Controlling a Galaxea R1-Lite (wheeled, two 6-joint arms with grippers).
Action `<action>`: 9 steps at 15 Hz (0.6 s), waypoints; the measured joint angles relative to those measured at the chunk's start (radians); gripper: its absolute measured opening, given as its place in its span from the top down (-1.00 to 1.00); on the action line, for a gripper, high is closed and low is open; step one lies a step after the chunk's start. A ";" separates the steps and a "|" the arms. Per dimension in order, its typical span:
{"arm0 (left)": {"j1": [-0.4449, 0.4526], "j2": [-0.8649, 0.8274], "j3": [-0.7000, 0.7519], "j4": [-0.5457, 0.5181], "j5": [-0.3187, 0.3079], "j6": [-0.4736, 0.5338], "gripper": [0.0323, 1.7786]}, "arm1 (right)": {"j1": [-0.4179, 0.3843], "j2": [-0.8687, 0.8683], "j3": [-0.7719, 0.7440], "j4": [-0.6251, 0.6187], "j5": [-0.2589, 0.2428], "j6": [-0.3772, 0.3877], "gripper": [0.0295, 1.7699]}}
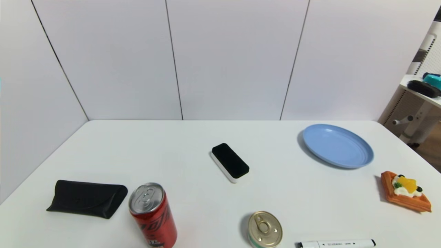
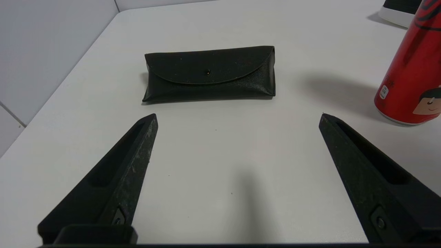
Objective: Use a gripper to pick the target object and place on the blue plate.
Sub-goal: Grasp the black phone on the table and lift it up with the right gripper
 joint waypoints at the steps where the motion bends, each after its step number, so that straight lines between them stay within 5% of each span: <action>1: 0.000 0.000 0.000 0.000 0.000 0.000 -0.90 | 0.000 0.000 0.000 0.001 0.000 0.000 -0.92; 9: 0.000 0.000 0.000 0.000 0.000 0.000 -0.90 | 0.000 0.001 -0.001 0.007 0.000 -0.004 -0.92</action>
